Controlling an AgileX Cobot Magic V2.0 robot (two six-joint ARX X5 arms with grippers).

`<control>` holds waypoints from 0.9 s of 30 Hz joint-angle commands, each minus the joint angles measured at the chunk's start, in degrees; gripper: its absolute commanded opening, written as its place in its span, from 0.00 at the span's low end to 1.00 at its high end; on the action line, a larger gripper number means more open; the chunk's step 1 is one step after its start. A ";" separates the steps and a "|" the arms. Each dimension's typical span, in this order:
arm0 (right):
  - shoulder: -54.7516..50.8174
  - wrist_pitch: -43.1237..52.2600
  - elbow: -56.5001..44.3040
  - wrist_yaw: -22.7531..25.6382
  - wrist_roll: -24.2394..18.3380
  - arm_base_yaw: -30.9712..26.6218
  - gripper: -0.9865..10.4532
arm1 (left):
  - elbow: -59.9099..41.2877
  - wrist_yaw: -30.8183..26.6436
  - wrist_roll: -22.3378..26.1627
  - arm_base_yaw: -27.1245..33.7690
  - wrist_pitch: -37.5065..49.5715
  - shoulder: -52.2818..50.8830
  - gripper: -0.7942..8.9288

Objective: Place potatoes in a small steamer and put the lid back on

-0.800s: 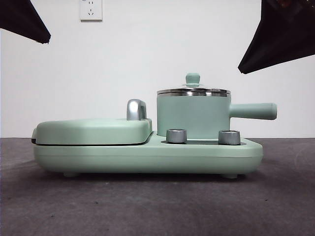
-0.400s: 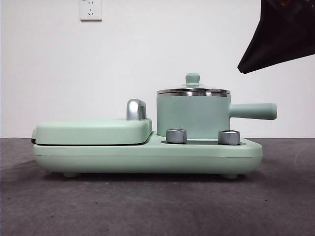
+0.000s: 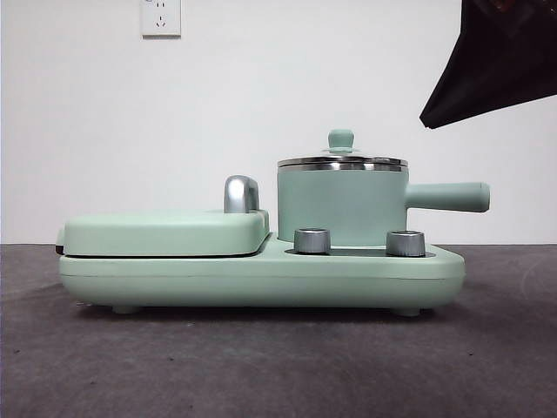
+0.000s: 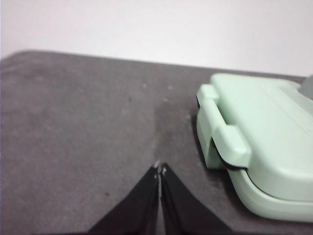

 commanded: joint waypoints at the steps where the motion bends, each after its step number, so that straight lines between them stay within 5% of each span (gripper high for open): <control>1: 0.26 0.55 0.50 0.00 -0.13 0.39 0.10 | -1.11 -0.07 -0.90 -0.11 0.66 -0.04 0.09; 11: 0.09 0.72 0.50 0.66 -0.61 0.39 0.10 | -1.11 -0.07 -0.90 -0.11 0.66 -0.02 0.09; 15: -4.87 0.68 -0.94 3.69 -10.71 -0.92 0.10 | -1.11 -0.07 -0.90 -0.11 0.63 -0.02 0.09; 18: -11.54 6.03 -7.43 4.66 -17.05 -5.16 0.10 | -1.11 -0.07 -0.90 -0.11 0.66 -0.02 0.09; 27: -42.14 16.74 -32.46 4.94 -16.81 -23.47 0.10 | -1.11 -0.07 -0.87 -0.11 0.66 -0.02 0.09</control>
